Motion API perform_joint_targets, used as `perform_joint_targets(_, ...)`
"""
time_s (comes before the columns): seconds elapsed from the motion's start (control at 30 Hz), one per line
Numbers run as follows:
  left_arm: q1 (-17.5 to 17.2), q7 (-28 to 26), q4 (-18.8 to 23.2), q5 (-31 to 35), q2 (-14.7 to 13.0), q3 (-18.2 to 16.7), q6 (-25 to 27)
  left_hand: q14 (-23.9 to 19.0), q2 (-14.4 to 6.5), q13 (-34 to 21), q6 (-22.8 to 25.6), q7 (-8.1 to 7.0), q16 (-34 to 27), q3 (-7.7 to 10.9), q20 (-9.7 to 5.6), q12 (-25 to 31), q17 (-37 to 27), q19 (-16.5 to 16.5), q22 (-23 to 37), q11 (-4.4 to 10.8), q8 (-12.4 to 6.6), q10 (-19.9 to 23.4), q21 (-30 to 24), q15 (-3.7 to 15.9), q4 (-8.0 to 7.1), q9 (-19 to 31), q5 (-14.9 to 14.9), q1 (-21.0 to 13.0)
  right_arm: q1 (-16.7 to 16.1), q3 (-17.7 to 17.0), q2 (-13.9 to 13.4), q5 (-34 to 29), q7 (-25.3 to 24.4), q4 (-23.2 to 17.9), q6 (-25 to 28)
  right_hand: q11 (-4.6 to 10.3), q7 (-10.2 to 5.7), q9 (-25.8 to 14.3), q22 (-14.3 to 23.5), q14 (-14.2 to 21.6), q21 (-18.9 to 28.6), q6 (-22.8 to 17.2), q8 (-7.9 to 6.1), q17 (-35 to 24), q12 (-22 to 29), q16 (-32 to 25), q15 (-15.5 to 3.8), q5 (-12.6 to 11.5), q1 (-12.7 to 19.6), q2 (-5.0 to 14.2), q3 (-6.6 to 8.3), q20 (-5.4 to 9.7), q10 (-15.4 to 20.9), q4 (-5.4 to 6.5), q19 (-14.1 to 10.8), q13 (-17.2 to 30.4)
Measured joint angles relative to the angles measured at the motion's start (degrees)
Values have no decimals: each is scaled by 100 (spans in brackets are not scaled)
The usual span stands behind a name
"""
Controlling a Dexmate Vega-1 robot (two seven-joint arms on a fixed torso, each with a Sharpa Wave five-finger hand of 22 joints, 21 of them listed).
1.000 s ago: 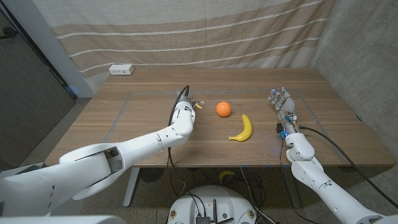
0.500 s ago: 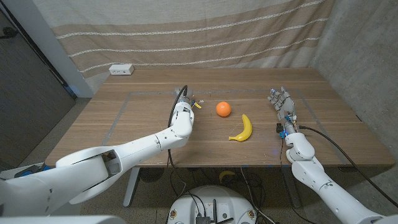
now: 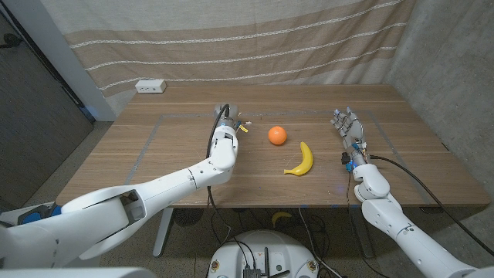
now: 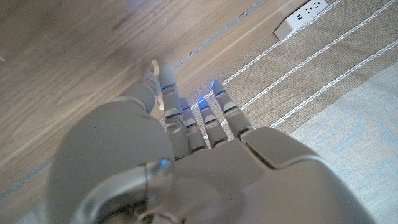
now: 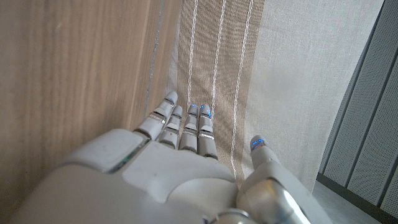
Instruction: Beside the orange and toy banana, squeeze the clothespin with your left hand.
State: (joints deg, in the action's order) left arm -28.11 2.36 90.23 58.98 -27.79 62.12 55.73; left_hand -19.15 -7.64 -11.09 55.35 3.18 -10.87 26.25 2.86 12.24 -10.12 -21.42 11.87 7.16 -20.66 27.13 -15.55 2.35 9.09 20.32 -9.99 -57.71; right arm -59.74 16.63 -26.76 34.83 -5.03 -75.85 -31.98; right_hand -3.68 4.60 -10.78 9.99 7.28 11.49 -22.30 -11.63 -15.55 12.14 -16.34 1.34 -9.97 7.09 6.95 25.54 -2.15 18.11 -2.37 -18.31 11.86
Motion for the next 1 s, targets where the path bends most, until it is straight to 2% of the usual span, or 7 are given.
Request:
perform_joint_targets(0.33,-288,-729,347,-478,-146,-387,-377,-96,0,0,-23,-20,0,33,0,13,-1,0,0,-9,-89,51,0,9,-14,0,0,0,-48,27,-32,-64,-85,-151,74,0,0,0,0,0,0,0,0,-29,0,0,0,0,0,0,0,0,0,0,0,0)
perform_joint_targets(0.4,-444,-949,453,-598,-164,-590,-457,-125,0,0,-42,-20,0,33,0,13,-1,0,0,-9,-122,51,0,17,-14,0,1,0,-57,35,-34,-88,-118,-183,101,0,0,0,0,0,0,0,0,-30,0,0,0,0,0,0,0,0,0,0,0,0)
perform_joint_targets(0.6,-648,-1410,574,-914,-211,-868,-710,-125,1,1,-50,-13,0,33,-62,13,-1,0,-1,-9,-161,51,0,17,-14,0,-19,0,-73,52,-36,-129,-172,-247,137,0,0,0,0,0,0,0,0,-30,0,0,0,0,0,0,0,0,0,0,0,0)
perform_joint_targets(1.0,-1053,-2347,818,-1672,-388,-1409,-1541,-185,1,1,-81,-24,0,57,-62,13,27,0,-1,-40,-202,82,0,20,-41,0,-19,-1,-130,103,-41,-243,-305,-421,218,0,0,0,0,0,0,0,0,-29,0,0,0,0,0,0,0,0,0,0,0,-1)
